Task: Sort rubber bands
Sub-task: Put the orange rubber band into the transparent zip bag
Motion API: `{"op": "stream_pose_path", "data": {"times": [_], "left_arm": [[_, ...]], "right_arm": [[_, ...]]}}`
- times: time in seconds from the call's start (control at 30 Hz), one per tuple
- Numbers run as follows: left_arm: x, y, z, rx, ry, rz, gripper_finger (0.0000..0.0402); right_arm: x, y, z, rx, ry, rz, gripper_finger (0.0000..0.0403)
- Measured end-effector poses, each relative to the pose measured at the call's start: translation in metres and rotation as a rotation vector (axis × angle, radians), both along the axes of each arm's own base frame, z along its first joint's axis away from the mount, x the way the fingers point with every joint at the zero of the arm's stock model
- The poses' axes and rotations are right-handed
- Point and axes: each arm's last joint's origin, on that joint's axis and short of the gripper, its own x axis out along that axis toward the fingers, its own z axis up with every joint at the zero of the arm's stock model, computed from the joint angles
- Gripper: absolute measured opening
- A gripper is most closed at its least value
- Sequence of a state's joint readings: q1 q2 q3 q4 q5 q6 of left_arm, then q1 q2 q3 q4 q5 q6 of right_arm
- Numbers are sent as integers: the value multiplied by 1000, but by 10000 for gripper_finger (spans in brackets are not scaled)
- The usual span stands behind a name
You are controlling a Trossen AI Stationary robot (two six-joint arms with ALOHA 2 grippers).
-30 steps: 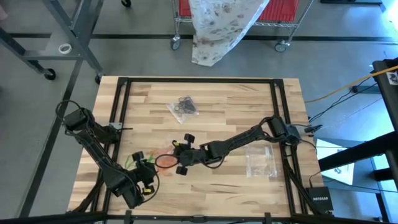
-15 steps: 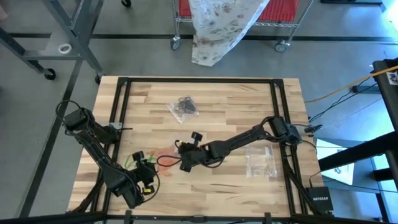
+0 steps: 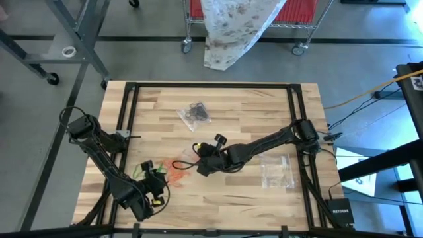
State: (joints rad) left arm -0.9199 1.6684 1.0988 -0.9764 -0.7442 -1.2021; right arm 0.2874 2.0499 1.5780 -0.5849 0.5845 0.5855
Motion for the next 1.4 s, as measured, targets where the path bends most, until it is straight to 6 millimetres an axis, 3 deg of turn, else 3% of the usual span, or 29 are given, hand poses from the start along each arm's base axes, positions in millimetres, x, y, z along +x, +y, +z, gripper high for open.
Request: {"op": "stream_pose_path", "data": {"times": [0.4, 0.87, 1.13, 1.4], "left_arm": [[6, 5, 0, 4, -7, 26, 155], [8, 5, 0, -2, -12, 28, 155], [9, 2, 0, -19, -9, -4, 155], [9, 2, 0, -50, -2, 15, 155]], "right_arm": [[8, 4, 4, 148, -113, -24, 12], [4, 3, 2, 123, -62, -7, 152], [-9, 0, 23, 86, -16, 39, 182], [-36, -8, 31, 27, 169, -23, 186]]}}
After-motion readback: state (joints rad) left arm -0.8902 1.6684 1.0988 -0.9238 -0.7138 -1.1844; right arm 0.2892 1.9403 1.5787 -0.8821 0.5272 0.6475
